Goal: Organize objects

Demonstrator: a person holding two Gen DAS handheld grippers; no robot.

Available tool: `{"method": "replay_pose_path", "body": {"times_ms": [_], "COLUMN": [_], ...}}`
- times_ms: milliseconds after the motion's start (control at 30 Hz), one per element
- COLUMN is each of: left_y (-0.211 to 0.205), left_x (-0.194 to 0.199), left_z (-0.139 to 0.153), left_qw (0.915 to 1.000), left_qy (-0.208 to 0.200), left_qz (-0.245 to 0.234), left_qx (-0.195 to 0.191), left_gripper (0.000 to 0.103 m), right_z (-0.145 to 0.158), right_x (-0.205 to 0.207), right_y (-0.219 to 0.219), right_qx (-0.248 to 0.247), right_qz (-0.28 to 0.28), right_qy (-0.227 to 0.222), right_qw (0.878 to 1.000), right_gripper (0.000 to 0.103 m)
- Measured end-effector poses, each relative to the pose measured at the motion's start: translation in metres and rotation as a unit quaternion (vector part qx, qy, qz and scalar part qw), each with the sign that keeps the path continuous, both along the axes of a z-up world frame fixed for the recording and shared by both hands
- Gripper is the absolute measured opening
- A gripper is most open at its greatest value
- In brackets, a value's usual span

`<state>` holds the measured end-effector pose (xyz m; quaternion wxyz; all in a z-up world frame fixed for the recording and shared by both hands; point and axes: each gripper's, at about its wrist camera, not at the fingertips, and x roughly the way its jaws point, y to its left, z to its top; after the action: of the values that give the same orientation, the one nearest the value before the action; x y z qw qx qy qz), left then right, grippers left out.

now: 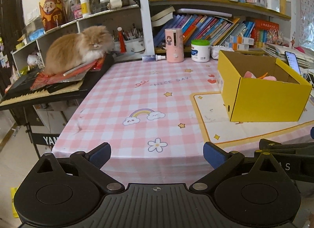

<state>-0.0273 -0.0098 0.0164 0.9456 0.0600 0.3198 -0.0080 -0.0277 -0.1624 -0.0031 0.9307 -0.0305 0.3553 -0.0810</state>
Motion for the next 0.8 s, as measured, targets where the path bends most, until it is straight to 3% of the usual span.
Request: {"method": "replay_pose_path", "body": {"times_ms": [800], "left_y": [-0.0013], "left_x": [0.0013], "left_z": [-0.0028], "left_qw": [0.9998], "left_qy": [0.011], "left_qz": [0.009], "left_qx": [0.014], "left_gripper": [0.101], "right_z": [-0.0057], "right_x": [0.0002], "right_y": [0.0000], "right_qx": [0.000], "right_qz": [-0.009], "right_qy": [0.023], "right_qw": [1.000], "right_gripper": [0.103]}}
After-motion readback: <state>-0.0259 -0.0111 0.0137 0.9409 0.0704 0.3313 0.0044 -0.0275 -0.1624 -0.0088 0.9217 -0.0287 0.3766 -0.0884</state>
